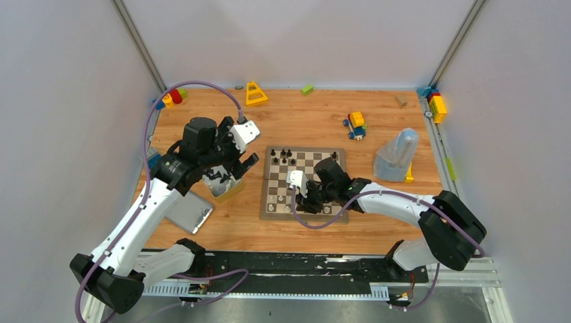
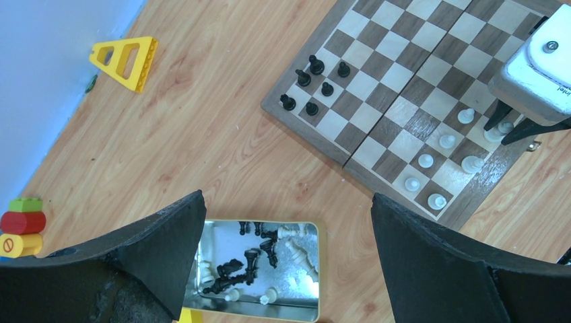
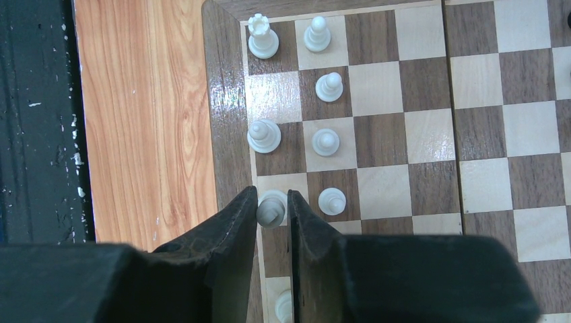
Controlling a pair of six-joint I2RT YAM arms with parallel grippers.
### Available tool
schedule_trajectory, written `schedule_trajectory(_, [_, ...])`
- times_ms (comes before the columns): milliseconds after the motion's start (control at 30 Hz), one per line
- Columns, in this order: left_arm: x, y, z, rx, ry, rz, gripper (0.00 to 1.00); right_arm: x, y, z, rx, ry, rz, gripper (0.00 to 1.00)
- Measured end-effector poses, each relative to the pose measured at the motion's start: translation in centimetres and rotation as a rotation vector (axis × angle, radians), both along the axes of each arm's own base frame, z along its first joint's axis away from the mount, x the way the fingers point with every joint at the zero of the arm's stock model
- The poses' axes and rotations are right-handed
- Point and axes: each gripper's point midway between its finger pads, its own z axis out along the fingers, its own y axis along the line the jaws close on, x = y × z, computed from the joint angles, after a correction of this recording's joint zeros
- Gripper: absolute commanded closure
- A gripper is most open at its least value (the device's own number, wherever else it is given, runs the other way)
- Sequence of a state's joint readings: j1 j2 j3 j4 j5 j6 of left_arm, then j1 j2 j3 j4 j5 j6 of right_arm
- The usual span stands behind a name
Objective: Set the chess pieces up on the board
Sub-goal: Place the chess piece on the chessboard.
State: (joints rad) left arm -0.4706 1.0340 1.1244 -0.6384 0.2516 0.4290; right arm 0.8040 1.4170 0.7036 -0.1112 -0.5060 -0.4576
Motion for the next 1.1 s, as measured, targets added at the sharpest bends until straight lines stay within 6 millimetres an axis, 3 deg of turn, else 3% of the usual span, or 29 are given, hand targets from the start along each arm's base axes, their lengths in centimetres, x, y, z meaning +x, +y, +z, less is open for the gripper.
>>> schedule_trajectory(733, [-0.1, 0.05, -0.02, -0.002, -0.003, 0.0, 0.0, 0.12, 0.13, -0.05, 0.0, 0.002, -0.002, 0.76])
schedule_trajectory(833, [-0.1, 0.05, -0.04, -0.001, -0.003, 0.0, 0.0, 0.14, 0.14, -0.08, -0.001, 0.003, -0.003, 0.7])
schedule_trajectory(967, [-0.11, 0.05, -0.03, -0.002, -0.003, 0.0, 0.0, 0.19, 0.1, -0.11, -0.003, 0.003, -0.008, 0.5])
schedule_trajectory(1100, [-0.11, 0.22, -0.11, 0.002, -0.006, 0.006, 0.0, 0.39, -0.03, 0.02, -0.009, -0.007, -0.016, 0.43])
